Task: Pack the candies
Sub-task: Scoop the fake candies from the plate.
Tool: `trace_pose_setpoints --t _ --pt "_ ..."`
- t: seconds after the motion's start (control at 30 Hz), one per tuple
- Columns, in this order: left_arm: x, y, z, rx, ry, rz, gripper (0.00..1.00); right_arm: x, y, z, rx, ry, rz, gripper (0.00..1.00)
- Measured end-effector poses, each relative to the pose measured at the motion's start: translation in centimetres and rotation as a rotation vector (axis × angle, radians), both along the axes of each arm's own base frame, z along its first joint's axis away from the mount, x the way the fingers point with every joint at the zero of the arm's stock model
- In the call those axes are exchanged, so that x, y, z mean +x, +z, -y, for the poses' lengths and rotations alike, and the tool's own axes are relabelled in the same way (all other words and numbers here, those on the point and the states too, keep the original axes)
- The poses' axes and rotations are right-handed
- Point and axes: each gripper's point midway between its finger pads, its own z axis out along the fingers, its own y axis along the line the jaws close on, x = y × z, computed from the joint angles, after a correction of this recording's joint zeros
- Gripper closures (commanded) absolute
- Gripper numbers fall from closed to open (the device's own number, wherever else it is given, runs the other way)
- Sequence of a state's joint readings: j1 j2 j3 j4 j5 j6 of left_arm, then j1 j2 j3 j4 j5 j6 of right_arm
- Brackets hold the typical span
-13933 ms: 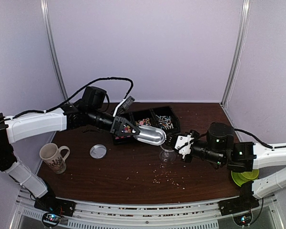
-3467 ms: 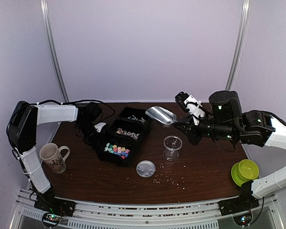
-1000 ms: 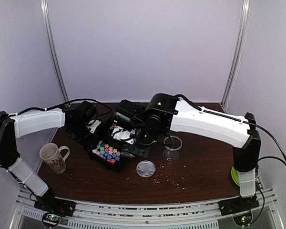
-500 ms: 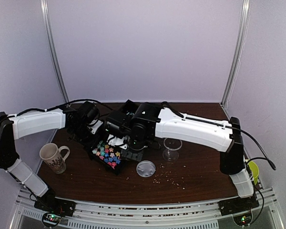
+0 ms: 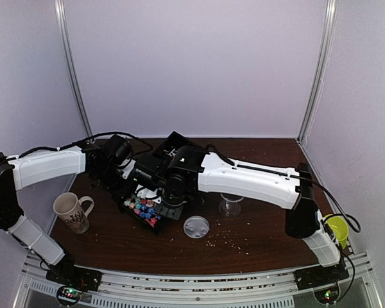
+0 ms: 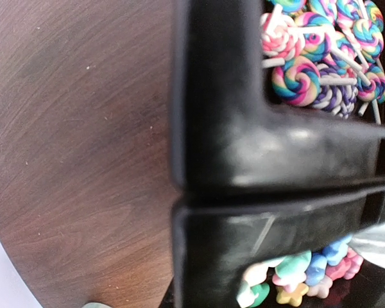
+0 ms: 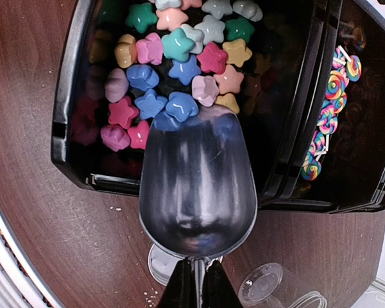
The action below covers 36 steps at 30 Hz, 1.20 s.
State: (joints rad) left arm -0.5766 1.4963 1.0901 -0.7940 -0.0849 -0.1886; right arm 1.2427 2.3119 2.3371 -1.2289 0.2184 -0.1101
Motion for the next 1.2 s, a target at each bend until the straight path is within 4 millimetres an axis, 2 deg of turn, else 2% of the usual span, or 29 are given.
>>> trace_pose_setpoints --t 0.23,0.4,0.53,0.83,1.2 --pt "-0.1 -0.1 0.0 0.0 0.0 -0.002 1.0 0.3 -0.2 -1.5 0.057 0.003 0.01 1.0" --pt "-0.2 -0.9 -0.9 0.031 0.012 -0.008 1.0 0.4 -1.7 -2.5 0.098 -0.013 0.01 1.0" --pt "-0.3 -1.2 -1.4 0.041 0.021 -0.013 1.0 0.8 -2.7 -3.8 0.185 -0.047 0.02 1.0" --pt "0.2 -1.0 -1.4 0.036 0.032 0.012 1.0 1.6 -3.5 -5.6 0.368 -0.157 0.018 1.0" --pt "1.1 2.0 -3.0 0.016 0.083 0.164 1.0 2.5 -3.4 -6.9 0.593 -0.25 0.05 1.0"
